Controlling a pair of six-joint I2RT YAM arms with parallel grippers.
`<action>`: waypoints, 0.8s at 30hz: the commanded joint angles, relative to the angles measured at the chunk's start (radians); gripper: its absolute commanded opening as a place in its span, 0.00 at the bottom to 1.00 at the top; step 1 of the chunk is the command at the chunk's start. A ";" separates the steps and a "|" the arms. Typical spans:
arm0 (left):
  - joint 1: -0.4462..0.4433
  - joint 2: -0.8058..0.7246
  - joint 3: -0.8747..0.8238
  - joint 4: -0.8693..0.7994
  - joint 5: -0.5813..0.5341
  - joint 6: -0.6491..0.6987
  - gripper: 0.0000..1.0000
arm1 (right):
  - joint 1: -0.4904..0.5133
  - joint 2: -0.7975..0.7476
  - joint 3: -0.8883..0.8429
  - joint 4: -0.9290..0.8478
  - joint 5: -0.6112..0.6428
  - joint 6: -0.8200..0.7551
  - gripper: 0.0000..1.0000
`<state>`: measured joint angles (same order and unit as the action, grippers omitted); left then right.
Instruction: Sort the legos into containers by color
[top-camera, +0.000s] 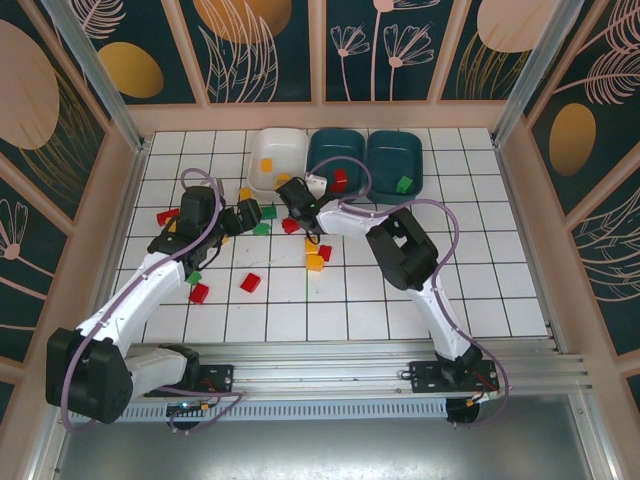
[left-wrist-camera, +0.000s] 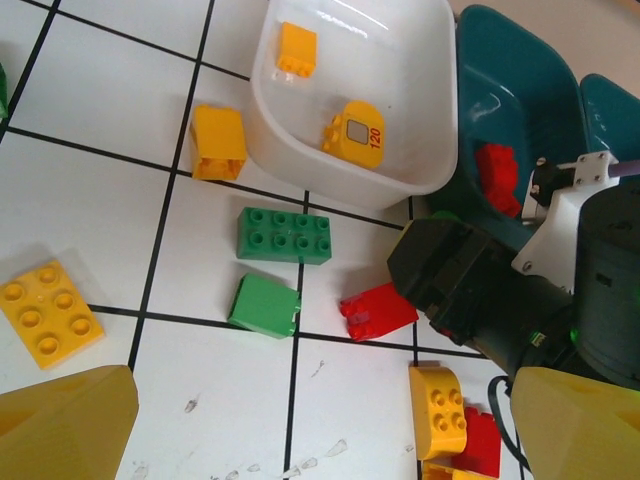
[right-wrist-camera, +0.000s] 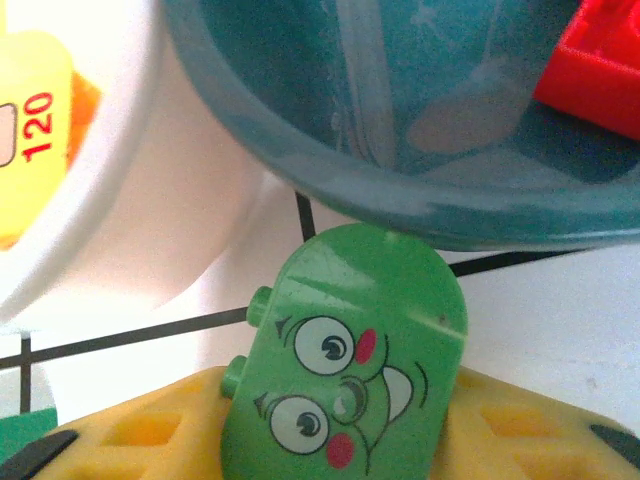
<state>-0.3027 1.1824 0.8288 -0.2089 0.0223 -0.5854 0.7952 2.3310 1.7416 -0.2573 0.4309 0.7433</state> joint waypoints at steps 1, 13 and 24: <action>0.006 -0.023 -0.005 0.017 0.009 -0.004 0.96 | 0.010 -0.042 -0.048 0.028 0.058 -0.027 0.39; 0.005 -0.014 0.001 0.017 0.037 -0.016 0.96 | 0.052 -0.316 -0.343 0.172 0.032 -0.107 0.31; -0.010 0.088 -0.051 0.090 0.161 -0.052 0.90 | -0.164 -0.638 -0.572 0.241 -0.030 -0.246 0.30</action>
<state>-0.3035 1.2423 0.7982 -0.1638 0.1257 -0.6147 0.7544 1.7382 1.2041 -0.0628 0.4126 0.5606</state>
